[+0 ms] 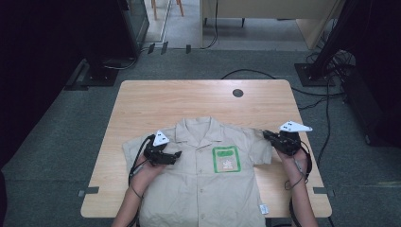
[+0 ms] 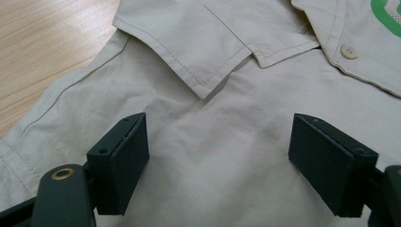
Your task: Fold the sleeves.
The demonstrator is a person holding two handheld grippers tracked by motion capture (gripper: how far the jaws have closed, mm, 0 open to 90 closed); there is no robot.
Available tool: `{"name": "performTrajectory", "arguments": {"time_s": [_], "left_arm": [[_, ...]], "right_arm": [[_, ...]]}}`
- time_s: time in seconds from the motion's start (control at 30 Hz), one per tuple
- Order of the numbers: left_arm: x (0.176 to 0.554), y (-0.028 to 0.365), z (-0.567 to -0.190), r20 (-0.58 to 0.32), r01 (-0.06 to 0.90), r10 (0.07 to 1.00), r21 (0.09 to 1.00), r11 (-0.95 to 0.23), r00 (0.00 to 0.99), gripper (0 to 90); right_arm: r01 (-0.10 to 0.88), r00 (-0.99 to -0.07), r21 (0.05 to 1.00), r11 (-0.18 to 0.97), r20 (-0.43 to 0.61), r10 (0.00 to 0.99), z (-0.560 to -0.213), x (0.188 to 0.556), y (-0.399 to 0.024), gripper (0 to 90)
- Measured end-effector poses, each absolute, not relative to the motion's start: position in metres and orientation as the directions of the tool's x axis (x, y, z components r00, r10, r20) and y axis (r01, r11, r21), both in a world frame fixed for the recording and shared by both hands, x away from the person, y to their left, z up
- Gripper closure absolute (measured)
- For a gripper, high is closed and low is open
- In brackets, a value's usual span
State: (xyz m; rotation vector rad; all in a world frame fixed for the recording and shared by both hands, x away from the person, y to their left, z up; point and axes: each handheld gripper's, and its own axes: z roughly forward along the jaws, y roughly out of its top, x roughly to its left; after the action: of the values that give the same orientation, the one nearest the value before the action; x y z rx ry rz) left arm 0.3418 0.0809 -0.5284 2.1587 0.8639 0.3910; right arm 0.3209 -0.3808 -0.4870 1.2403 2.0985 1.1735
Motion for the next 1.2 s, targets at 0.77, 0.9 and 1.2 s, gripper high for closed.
{"name": "performTrajectory", "arguments": {"time_s": [0.77,0.9,1.2], "left_arm": [[0.342,0.081,-0.528,0.001,0.456,0.69,0.75,-0.479,0.724,21.0],[0.342,0.081,-0.528,0.0,0.456,0.69,0.75,-0.479,0.723,21.0],[0.342,0.081,-0.528,0.001,0.456,0.69,0.75,-0.479,0.723,21.0]], "right_arm": [[0.45,-0.566,0.847,0.284,0.025,0.824,-0.474,0.317,-0.341,85.9],[0.439,-0.581,0.846,0.302,0.011,0.814,-0.473,0.316,-0.335,85.7],[0.432,-0.605,0.839,0.33,-0.001,0.796,-0.472,0.316,-0.316,85.8]]}}
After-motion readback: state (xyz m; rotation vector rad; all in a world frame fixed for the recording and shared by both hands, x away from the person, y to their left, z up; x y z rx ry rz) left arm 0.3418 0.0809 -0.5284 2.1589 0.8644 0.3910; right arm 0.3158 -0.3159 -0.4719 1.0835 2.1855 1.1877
